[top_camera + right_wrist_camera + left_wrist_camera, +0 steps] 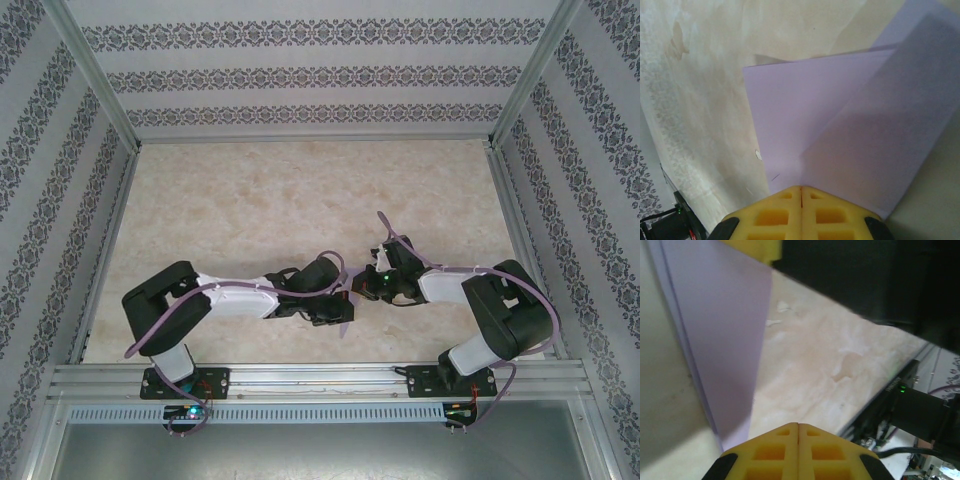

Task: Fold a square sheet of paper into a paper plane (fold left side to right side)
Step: Perform the fifth fold on the wing at the bottom-center of the table.

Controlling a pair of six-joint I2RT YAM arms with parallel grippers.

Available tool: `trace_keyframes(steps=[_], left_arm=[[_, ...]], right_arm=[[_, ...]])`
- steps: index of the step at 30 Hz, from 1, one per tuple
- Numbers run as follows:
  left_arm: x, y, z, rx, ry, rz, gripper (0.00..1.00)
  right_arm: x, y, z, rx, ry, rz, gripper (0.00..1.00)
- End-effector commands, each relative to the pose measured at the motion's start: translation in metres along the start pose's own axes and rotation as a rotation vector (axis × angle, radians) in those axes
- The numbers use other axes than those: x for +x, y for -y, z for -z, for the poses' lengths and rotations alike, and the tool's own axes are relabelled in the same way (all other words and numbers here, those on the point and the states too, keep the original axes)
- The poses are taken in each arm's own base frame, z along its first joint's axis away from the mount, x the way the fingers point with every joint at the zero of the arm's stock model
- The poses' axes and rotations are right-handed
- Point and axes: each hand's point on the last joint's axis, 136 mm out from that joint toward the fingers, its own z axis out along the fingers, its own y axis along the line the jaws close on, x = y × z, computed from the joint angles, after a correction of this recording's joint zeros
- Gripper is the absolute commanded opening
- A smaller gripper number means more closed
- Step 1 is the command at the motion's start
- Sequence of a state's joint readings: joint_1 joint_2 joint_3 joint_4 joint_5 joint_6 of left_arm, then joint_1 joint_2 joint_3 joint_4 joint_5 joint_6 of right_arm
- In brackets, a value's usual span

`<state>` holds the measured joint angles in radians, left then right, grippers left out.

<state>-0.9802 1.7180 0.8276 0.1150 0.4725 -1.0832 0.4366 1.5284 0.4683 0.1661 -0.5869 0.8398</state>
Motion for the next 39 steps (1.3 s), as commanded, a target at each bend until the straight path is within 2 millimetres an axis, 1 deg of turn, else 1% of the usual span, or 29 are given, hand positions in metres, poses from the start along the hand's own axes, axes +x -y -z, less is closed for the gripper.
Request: trace_keyframes(steps=[1, 4, 10, 16, 19, 22, 26, 29, 32, 39], left_arm=[[-0.007, -0.012, -0.005, -0.040, 0.014, -0.020, 0.03], [-0.009, -0.022, -0.007, -0.067, 0.028, -0.014, 0.03], [-0.015, -0.023, -0.010, -0.067, 0.036, -0.014, 0.03], [-0.014, -0.043, -0.015, -0.130, 0.039, 0.000, 0.01], [-0.008, -0.056, -0.017, -0.164, 0.023, 0.014, 0.00], [-0.001, -0.068, -0.016, -0.191, 0.014, 0.031, 0.00], [0.007, -0.081, -0.011, -0.242, 0.002, 0.033, 0.00], [0.011, -0.085, -0.008, -0.265, -0.006, 0.028, 0.00], [0.011, -0.085, -0.006, -0.267, -0.003, 0.024, 0.00], [0.010, -0.086, -0.007, -0.286, -0.013, 0.012, 0.00]], right_arm=[[0.025, 0.053, -0.004, 0.192, -0.038, -0.091, 0.00], [0.026, 0.052, -0.004, 0.191, -0.043, -0.085, 0.00], [0.028, 0.053, -0.004, 0.194, -0.051, -0.080, 0.00], [0.027, 0.048, -0.004, 0.180, -0.054, -0.073, 0.00], [0.022, 0.039, -0.003, 0.155, -0.048, -0.050, 0.00], [0.013, 0.024, 0.000, 0.112, -0.029, -0.014, 0.00], [-0.004, -0.001, 0.012, 0.046, 0.018, 0.049, 0.00], [-0.009, -0.010, 0.019, 0.021, 0.041, 0.082, 0.00], [-0.005, -0.013, 0.022, 0.002, 0.042, 0.095, 0.00], [0.013, -0.013, 0.012, -0.029, 0.023, 0.094, 0.00]])
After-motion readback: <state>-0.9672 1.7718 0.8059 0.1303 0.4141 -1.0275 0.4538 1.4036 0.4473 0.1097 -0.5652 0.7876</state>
